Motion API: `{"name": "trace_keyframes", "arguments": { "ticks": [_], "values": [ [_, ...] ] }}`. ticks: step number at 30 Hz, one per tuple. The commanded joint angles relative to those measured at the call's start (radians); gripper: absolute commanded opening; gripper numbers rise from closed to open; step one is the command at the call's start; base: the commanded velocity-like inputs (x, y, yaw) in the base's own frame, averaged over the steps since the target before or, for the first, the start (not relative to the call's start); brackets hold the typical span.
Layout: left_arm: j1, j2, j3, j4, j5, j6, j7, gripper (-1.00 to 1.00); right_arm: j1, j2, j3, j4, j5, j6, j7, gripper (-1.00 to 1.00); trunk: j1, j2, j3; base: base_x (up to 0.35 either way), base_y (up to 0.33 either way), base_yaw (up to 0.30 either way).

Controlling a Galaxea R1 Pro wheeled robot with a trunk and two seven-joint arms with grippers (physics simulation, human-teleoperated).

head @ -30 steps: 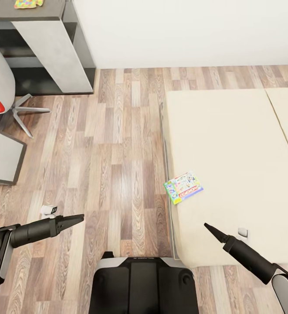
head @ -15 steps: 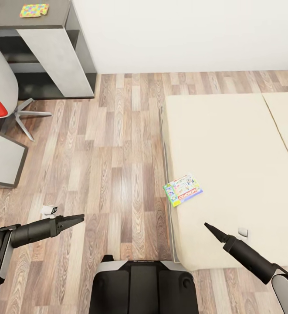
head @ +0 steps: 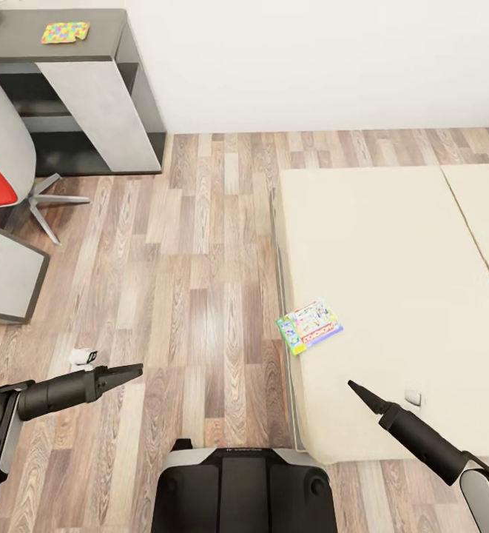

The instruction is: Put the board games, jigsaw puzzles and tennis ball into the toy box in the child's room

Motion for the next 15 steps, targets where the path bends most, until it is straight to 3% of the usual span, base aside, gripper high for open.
{"name": "trace_keyframes", "arguments": {
  "ticks": [1,12,15],
  "values": [
    [0.0,0.0,0.0,0.0,-0.001,0.011,-0.004,1.0,0.0,0.0,-0.001,0.0,-0.006,0.007,0.001,1.0,0.001,-0.001,0.001,0.0,0.0,0.0],
    [0.0,0.0,-0.001,0.016,-0.002,0.01,-0.004,1.0,-0.01,0.0,0.004,0.13,-0.003,-0.047,-0.001,1.0,0.001,-0.001,0.019,0.0,0.0,0.0],
    [0.0,0.001,0.001,0.016,-0.001,0.011,-0.004,1.0,-0.012,0.0,0.004,0.137,0.023,-0.051,-0.001,1.0,0.001,-0.001,0.024,0.0,0.0,0.0]
  ]
}}
